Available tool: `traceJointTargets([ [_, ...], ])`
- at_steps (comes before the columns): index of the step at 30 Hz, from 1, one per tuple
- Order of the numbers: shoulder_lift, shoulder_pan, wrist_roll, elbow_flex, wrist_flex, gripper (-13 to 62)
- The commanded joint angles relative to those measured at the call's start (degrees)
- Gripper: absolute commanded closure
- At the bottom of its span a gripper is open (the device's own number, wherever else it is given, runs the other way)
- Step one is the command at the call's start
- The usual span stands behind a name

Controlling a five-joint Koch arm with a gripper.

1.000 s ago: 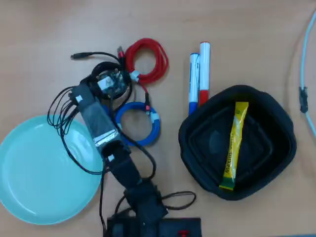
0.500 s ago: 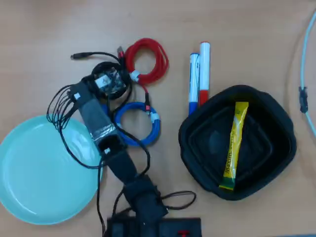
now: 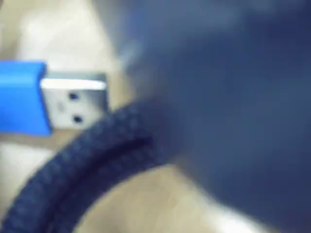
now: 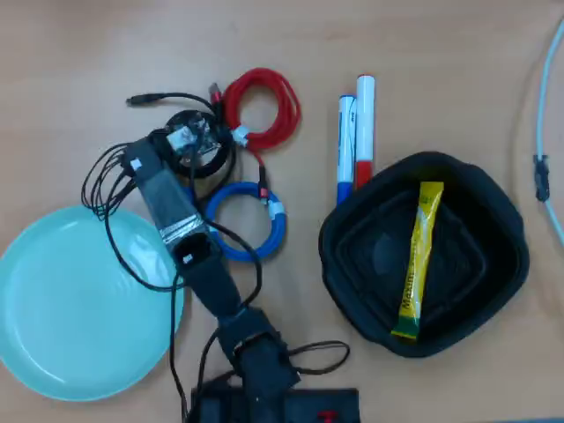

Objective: Put a black charging cable in a black bowl and put a red charging cable in a green bowl

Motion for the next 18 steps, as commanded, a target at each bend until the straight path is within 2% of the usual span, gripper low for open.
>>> traceJointTargets([
  [1,1.41,0.62,2.37,-1.23,2.2,-7.5],
  [5,1.41,0.62,3.6,-0.79,3.34,-7.4],
  [10,1.23,0.62,11.43,-0.7,4.13,-7.2],
  [18,0.35,0.53,11.43,-0.62,4.48,-7.2],
])
